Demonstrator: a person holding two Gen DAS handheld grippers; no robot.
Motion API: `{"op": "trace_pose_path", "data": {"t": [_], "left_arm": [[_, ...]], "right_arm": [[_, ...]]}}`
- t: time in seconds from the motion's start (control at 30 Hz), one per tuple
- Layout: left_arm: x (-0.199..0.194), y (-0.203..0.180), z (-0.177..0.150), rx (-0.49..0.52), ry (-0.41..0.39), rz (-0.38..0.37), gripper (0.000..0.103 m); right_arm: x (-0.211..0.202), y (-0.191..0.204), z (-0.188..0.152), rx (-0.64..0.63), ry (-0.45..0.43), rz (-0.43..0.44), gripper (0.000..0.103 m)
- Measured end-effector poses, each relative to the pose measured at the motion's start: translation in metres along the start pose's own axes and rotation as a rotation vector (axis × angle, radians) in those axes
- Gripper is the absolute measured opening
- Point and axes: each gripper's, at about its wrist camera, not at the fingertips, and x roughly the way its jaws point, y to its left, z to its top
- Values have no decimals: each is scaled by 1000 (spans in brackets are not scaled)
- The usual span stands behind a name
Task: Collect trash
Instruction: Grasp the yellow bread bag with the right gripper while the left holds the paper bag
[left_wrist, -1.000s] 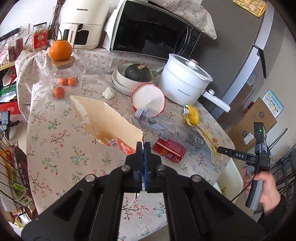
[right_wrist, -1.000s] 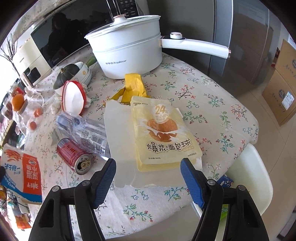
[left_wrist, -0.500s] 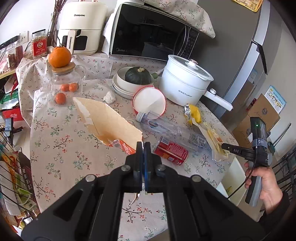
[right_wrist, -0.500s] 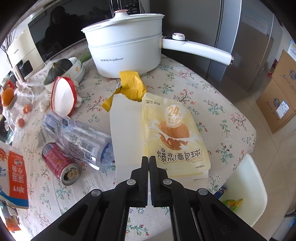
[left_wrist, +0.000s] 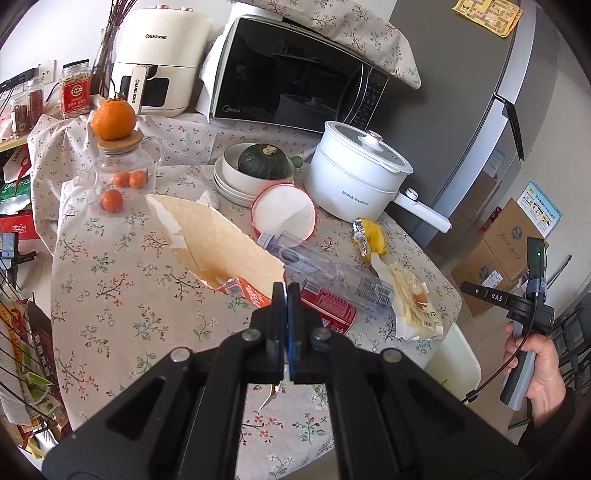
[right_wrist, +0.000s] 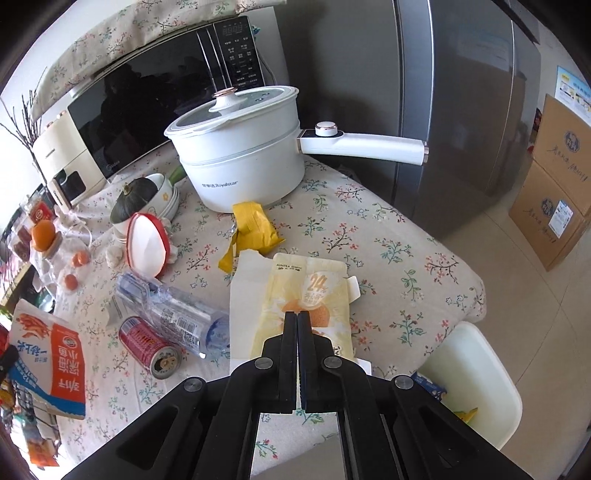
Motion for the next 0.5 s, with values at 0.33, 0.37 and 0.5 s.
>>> {"op": "trace_pose_path", "data": {"t": [0.33,0.37,0.5], "left_arm": [[11,-2,-5,-2,43,-5,1],[13,-1,-6,-7,51,-9,1],[21,-2,-9,-2,78,-3,1]], "right_arm": [[58,-26,-12,120,135,-9,68],[65,-26,-13,121,148,-5,63],[93,-17,-20,71,195,-37,31]]}}
